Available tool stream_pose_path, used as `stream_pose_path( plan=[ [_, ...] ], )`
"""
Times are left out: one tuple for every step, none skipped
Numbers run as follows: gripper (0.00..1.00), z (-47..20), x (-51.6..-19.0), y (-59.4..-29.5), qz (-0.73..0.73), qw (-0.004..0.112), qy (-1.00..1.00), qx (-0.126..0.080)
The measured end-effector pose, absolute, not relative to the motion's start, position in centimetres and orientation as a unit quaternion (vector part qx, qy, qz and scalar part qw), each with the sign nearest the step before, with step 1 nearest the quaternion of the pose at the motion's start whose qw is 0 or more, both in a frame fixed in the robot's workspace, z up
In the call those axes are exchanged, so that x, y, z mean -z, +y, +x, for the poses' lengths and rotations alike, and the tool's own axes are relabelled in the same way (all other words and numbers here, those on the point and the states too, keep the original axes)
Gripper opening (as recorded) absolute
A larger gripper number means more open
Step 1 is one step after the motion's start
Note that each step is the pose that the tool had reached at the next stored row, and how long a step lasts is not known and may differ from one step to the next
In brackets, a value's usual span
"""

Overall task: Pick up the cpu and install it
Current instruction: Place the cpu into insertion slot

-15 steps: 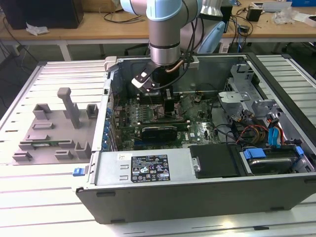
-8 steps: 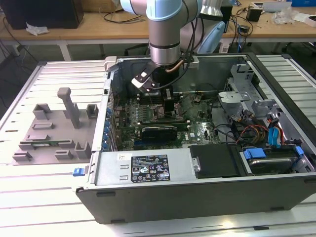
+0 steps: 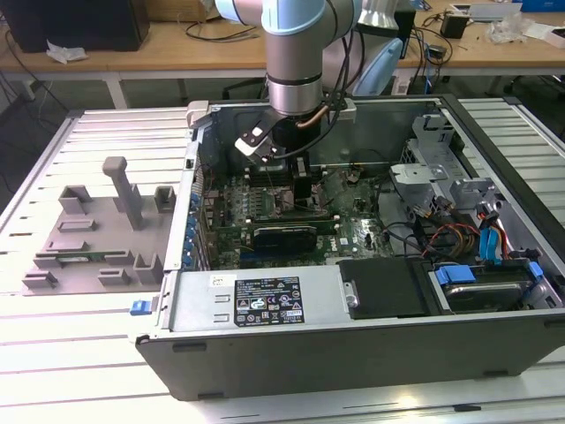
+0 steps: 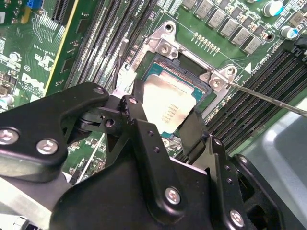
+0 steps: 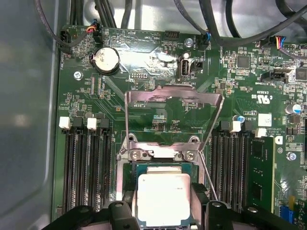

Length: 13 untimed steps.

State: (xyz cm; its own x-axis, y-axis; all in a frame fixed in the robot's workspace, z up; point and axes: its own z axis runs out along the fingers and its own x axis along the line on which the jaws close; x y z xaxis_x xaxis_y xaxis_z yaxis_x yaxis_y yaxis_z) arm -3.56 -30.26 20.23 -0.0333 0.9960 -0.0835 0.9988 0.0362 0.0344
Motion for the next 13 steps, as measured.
stream_pose_path(
  plan=[
    [0.54,-3.54,-20.22,-30.26,0.694,0.036,0.719,0.022],
    [0.54,-3.53,-20.22,-30.26,0.694,0.032,0.719,0.026],
    [0.54,-3.53,-20.22,-30.26,0.694,0.032,0.719,0.027],
    [0.54,-3.52,-20.22,-30.26,0.694,0.031,0.719,0.027],
    [0.54,-3.53,-20.21,-30.26,0.694,0.031,0.719,0.028],
    [0.54,-3.50,-20.21,-30.26,0.694,0.030,0.719,0.028],
    [0.54,-3.46,-20.21,-30.26,0.694,0.030,0.719,0.028],
    [0.54,-3.43,-20.20,-30.26,0.695,0.030,0.717,0.028],
    [0.54,-3.40,-20.21,-30.26,0.696,0.030,0.717,0.028],
    [0.54,-3.36,-20.21,-30.26,0.697,0.030,0.716,0.028],
    [0.54,-3.29,-20.21,-30.26,0.698,0.030,0.715,0.028],
    [0.54,-3.20,-20.21,-30.26,0.700,0.030,0.713,0.028],
    [0.54,-3.16,-20.21,-30.26,0.701,0.030,0.712,0.028]
  ],
)
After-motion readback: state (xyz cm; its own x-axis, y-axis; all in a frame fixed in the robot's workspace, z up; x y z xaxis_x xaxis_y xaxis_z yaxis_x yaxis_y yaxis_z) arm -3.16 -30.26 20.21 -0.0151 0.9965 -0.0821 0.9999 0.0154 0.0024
